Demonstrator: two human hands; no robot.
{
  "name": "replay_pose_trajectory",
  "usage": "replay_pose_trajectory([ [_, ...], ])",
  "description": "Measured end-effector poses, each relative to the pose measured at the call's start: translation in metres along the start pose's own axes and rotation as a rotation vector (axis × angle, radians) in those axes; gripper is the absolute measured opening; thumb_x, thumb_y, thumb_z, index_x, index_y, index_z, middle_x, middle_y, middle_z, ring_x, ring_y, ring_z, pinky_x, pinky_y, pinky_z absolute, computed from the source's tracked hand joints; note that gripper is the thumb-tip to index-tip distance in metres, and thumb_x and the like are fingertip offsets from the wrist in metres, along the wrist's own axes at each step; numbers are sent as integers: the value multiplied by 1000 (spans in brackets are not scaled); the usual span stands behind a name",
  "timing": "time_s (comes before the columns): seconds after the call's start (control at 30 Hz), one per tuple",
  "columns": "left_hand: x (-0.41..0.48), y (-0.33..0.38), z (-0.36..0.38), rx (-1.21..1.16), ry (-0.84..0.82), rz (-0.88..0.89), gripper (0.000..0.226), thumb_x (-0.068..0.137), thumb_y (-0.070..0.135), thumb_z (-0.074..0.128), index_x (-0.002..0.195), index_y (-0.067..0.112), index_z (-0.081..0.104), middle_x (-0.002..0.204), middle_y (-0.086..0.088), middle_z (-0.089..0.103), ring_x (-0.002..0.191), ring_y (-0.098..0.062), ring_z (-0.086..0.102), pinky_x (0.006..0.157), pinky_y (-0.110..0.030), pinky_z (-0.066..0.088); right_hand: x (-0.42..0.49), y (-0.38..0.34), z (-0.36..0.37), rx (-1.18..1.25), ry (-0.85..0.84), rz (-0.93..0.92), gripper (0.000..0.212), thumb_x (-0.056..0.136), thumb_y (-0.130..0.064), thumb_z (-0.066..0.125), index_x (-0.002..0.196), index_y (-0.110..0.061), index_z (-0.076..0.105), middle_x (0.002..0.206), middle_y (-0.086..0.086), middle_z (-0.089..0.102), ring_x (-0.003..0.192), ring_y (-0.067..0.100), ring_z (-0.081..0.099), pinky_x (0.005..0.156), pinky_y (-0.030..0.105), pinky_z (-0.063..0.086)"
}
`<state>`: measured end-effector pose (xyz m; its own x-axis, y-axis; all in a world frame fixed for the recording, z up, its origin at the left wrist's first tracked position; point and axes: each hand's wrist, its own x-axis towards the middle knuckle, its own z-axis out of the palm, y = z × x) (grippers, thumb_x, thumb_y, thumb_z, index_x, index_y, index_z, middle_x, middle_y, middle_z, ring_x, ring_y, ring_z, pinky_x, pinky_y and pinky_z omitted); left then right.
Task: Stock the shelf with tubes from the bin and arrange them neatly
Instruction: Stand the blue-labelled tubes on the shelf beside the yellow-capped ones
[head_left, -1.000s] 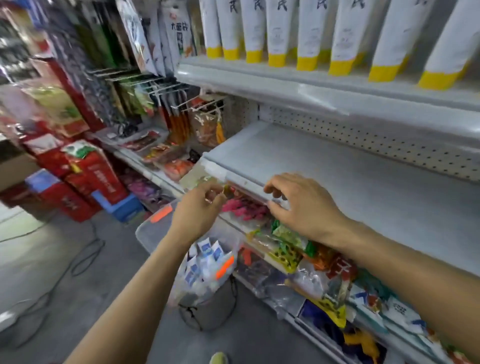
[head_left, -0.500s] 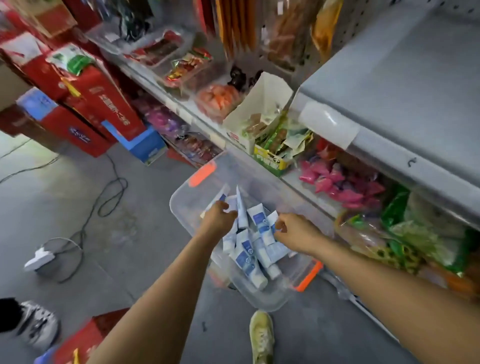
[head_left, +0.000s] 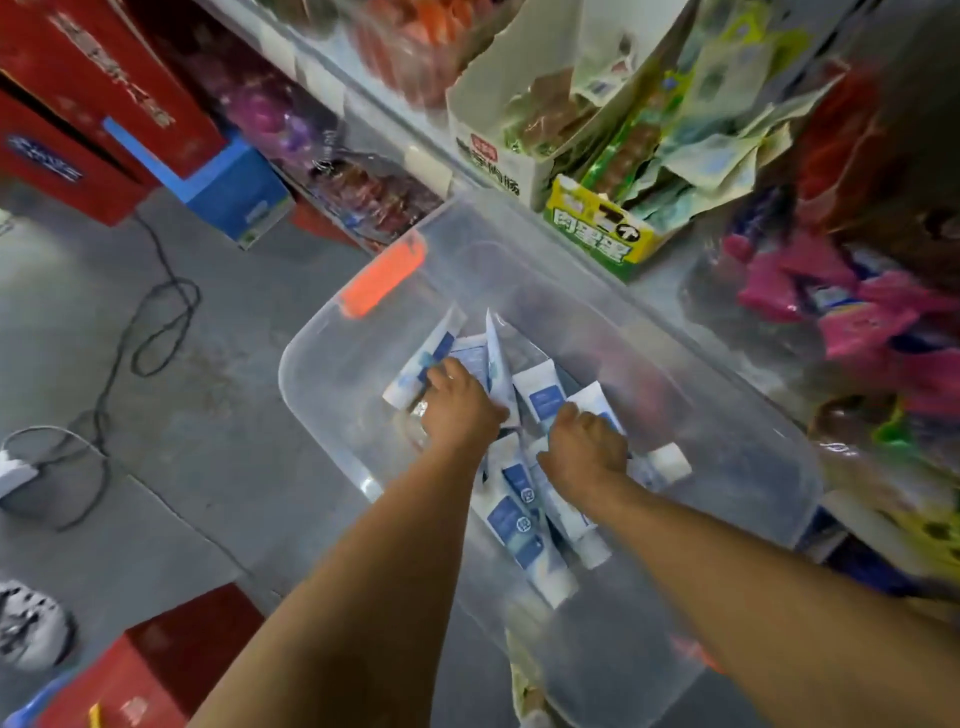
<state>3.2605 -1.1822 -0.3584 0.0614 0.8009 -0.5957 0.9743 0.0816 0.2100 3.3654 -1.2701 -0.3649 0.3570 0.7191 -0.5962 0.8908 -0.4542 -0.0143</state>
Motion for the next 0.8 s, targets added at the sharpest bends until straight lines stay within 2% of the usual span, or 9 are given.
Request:
replay_pose_trajectory([
  [0.1, 10, 1, 2, -5, -66, -17, 102, 81, 41, 73, 148, -1, 7, 153, -24, 16, 140, -37, 27, 107, -45, 34, 11, -2, 6, -73, 40, -13, 66, 93, -26, 57, 142, 3, 23, 131, 17, 53, 118, 30, 53, 92, 37, 45],
  [0.2, 15, 6, -2, -70, -150, -74, 98, 88, 31, 67, 149, -6, -1, 154, -26, 12, 140, -41, 25, 110, -44, 31, 13, -2, -2, 76, -17, 45, 67, 84, -40, 66, 131, -2, 39, 125, 14, 55, 115, 30, 54, 85, 36, 47],
  [0.33, 3, 8, -13, -208, -137, -177, 66, 98, 33, 45, 146, -5, 23, 150, -23, 30, 136, -38, 34, 109, -40, 32, -2, 1, -20, 341, -64, 148, 67, 80, -61, 56, 120, -8, 49, 122, 11, 57, 113, 32, 55, 82, 35, 43],
  [0.4, -9, 5, -15, -363, -166, -213, 51, 94, 32, 49, 135, 2, 44, 134, -18, 51, 120, -32, 52, 97, -38, 47, -17, 9, -28, 441, -78, 161, 66, 79, -61, 55, 119, -9, 46, 119, 9, 58, 110, 32, 57, 78, 33, 40],
  [0.43, -18, 4, -16, -445, -168, -205, 43, 92, 32, 53, 125, 5, 51, 119, -14, 59, 106, -29, 58, 82, -38, 53, -27, 14, -32, 482, -69, 151, 65, 77, -61, 57, 117, -10, 47, 115, 8, 60, 106, 32, 58, 75, 31, 41],
  [0.5, -45, 2, -18, -573, -129, -185, 31, 90, 38, 59, 103, 10, 56, 85, -4, 59, 74, -18, 57, 51, -28, 45, -48, 24, -41, 543, -48, 120, 62, 70, -58, 61, 113, -14, 51, 110, 6, 64, 100, 31, 62, 76, 31, 47],
  [0.6, -97, 6, -22, -754, -53, -160, 36, 81, 46, 70, 77, 14, 53, 59, -1, 51, 50, -19, 50, 51, -24, 42, -90, 43, -58, 602, 13, 99, 68, 64, -60, 67, 115, -18, 48, 116, 3, 63, 104, 30, 61, 73, 31, 44],
  [0.7, -161, 19, -30, -943, -25, -137, 38, 77, 36, 78, 68, 12, 50, 45, 0, 46, 37, -18, 45, 44, -23, 39, -142, 72, -75, 664, 120, 40, 61, 64, -69, 65, 107, -28, 50, 110, 1, 65, 98, 28, 62, 68, 31, 40],
  [0.8, -233, 38, -33, -1074, -15, -105, 33, 83, 29, 72, 70, 8, 50, 52, -5, 46, 34, -17, 43, 39, -23, 36, -202, 113, -88, 723, 223, -27, 49, 65, -66, 61, 93, -28, 52, 96, 0, 67, 86, 27, 61, 65, 32, 44],
])
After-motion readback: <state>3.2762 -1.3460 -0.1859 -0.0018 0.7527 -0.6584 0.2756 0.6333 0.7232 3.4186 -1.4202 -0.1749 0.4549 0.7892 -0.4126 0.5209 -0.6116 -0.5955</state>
